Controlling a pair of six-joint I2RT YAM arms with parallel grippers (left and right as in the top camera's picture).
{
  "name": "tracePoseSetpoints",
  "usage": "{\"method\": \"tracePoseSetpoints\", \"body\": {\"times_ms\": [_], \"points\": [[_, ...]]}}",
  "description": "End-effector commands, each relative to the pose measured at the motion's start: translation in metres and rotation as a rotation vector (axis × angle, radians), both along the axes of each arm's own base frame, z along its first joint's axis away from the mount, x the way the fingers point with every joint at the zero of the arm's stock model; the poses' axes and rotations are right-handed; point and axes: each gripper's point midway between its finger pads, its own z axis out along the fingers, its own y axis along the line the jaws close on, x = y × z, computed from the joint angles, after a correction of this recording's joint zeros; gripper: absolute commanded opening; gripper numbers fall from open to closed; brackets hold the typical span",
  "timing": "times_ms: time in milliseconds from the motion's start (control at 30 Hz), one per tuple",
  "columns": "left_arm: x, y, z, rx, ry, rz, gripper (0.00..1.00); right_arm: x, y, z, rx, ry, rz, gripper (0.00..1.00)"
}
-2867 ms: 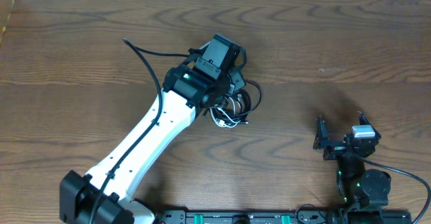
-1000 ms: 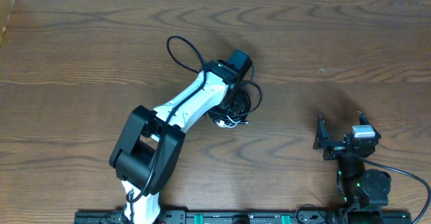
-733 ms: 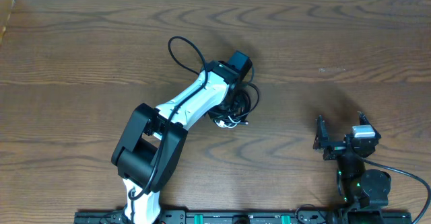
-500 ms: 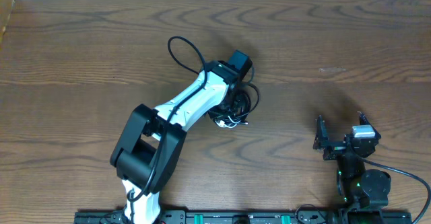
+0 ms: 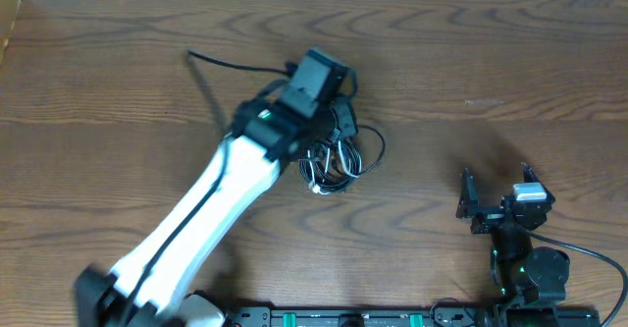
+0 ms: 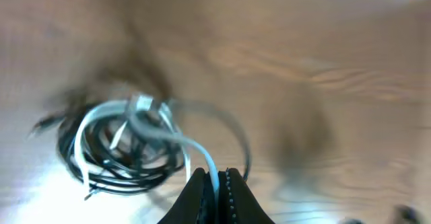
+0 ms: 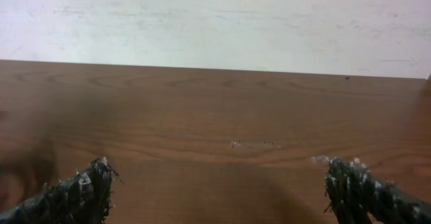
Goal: Untangle cables
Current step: 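Lift the white cable with the left gripper, pulling it from the bundle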
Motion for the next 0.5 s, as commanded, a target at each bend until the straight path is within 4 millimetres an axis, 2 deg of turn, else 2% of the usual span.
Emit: {"method": "tracePoseSetpoints", "body": {"times_ms": [0, 100, 300, 467], "points": [[-0.002, 0.003, 0.051, -0.041, -0.159, -0.05, 0.08, 0.0, -0.001, 0.0, -0.007, -0.001, -0.006, 0.99], [-0.007, 0.007, 0.077, -0.061, -0.248, -0.079, 0.08, 0.0, -0.001, 0.0, -0.007, -0.001, -0.006, 0.99], [-0.01, 0.009, 0.104, -0.096, -0.343, -0.09, 0.08, 0.0, -0.001, 0.0, -0.007, -0.001, -0.006, 0.99], [-0.008, 0.008, 0.137, -0.161, -0.451, -0.084, 0.08, 0.0, -0.001, 0.0, -0.007, -0.001, -0.005, 0.99]]}}
